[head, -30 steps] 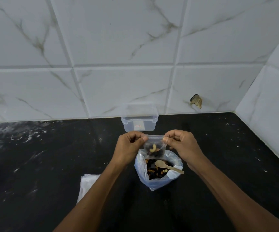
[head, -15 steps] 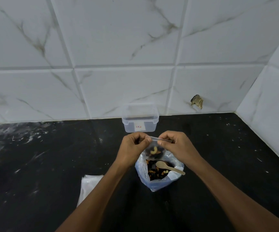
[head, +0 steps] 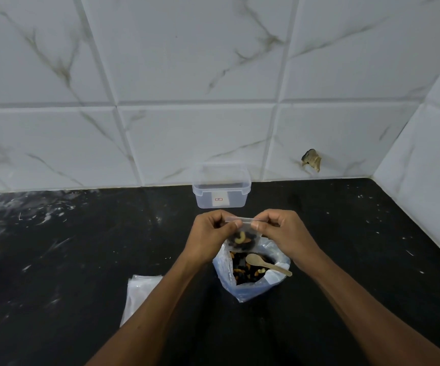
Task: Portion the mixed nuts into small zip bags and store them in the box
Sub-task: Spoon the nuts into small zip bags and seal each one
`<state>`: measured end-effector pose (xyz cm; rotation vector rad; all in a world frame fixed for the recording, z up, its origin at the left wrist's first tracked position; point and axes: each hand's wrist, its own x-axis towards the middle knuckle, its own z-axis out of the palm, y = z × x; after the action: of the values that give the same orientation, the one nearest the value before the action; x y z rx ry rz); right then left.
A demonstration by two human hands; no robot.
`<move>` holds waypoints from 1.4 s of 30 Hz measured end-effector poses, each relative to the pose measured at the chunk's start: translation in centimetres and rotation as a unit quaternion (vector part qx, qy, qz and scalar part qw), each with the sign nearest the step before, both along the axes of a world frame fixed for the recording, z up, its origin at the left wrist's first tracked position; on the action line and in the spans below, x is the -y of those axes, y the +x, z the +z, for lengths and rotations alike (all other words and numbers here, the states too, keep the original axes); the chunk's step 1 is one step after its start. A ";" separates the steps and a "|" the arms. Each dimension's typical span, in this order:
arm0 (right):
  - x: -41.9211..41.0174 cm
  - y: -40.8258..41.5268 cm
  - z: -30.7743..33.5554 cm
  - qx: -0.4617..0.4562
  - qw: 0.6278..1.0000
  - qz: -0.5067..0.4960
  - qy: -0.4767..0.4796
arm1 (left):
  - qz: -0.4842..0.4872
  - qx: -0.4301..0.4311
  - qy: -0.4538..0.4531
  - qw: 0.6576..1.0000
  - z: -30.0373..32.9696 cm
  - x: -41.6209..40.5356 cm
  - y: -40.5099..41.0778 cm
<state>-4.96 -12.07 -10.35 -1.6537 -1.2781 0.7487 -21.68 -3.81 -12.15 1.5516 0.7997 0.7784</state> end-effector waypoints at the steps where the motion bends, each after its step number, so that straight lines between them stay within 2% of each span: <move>1: 0.0 0.0 -0.1 0.003 1.000 -0.004 0.001 | 0.002 0.000 -0.004 1.000 0.0 0.0 0.0; 9: 0.1 0.1 -0.4 -0.037 0.999 -0.018 -0.027 | 0.022 -0.001 -0.014 1.000 -0.1 0.0 -0.6; 16: -0.4 -0.3 -1.2 0.003 0.999 -0.031 -0.023 | 0.042 -0.007 0.001 0.999 -0.8 0.0 -1.1; 19: -0.5 -0.8 -1.2 -0.031 0.999 -0.025 -0.023 | 0.048 0.002 -0.001 0.999 -1.1 -0.2 -1.3; 23: -0.5 -1.4 -1.4 -0.118 0.990 -0.005 -0.081 | 0.048 0.022 -0.016 0.998 -1.4 -0.3 -1.9; 28: -1.1 -3.1 -2.4 -0.112 0.984 0.026 -0.137 | 0.057 0.025 -0.033 0.998 -2.1 -0.8 -3.0; 33: -2.9 -4.7 -2.8 -0.117 0.987 0.018 -0.113 | 0.088 0.047 -0.074 0.992 -2.7 -1.7 -4.5; 42: -9.7 -8.2 -4.6 -0.136 0.983 -0.022 -0.122 | 0.146 -0.005 -0.047 0.988 -4.2 -4.4 -7.9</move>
<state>-13.12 -2.33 -15.00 -1.6953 -0.9847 1.0992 -29.53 0.59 -16.34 1.3717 1.0704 0.9312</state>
